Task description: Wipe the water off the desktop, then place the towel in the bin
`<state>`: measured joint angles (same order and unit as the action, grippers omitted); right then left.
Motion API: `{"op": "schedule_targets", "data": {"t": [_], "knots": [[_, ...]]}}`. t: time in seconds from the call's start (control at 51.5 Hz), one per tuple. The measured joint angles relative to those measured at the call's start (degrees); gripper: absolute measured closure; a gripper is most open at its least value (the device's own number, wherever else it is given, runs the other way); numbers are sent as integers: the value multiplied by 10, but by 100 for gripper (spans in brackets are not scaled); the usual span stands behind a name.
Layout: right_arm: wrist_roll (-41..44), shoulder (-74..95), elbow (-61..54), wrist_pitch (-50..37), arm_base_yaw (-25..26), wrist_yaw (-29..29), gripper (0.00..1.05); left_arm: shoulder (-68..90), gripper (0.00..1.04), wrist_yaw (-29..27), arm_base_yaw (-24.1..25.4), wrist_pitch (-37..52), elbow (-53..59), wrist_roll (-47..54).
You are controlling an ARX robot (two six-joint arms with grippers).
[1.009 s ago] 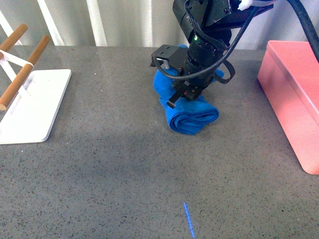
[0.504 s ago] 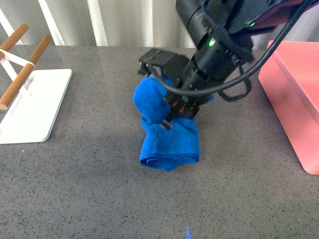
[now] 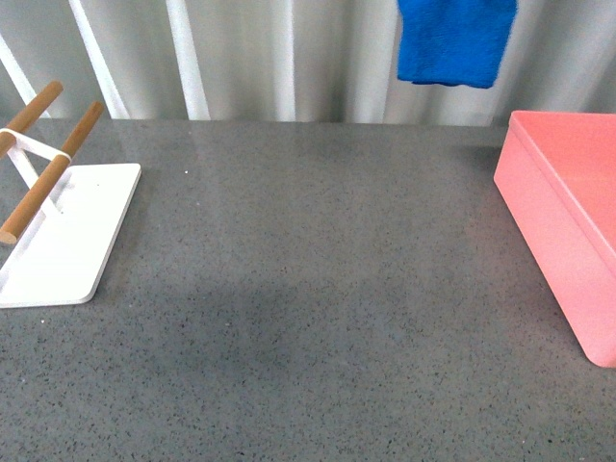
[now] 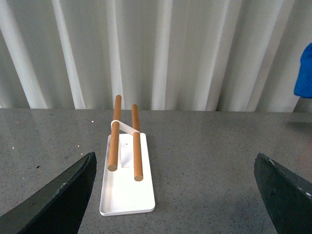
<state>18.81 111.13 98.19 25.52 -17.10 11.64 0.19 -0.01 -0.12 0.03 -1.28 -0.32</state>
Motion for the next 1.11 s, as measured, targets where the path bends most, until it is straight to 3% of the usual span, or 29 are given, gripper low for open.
{"op": "schedule_targets", "data": {"t": [0.155,0.291,0.601,1.106], "knots": [[-56,-12,13,88,29,112,100,0,7,0,0,0,0,0],[-94,-36,10,142,70,129,100,0,7,0,0,0,0,0],[-117,-120,-45,156,141,124,100,0,7,0,0,0,0,0],[-91,-148,-217,62,246,53,100,0,7,0,0,0,0,0]]}}
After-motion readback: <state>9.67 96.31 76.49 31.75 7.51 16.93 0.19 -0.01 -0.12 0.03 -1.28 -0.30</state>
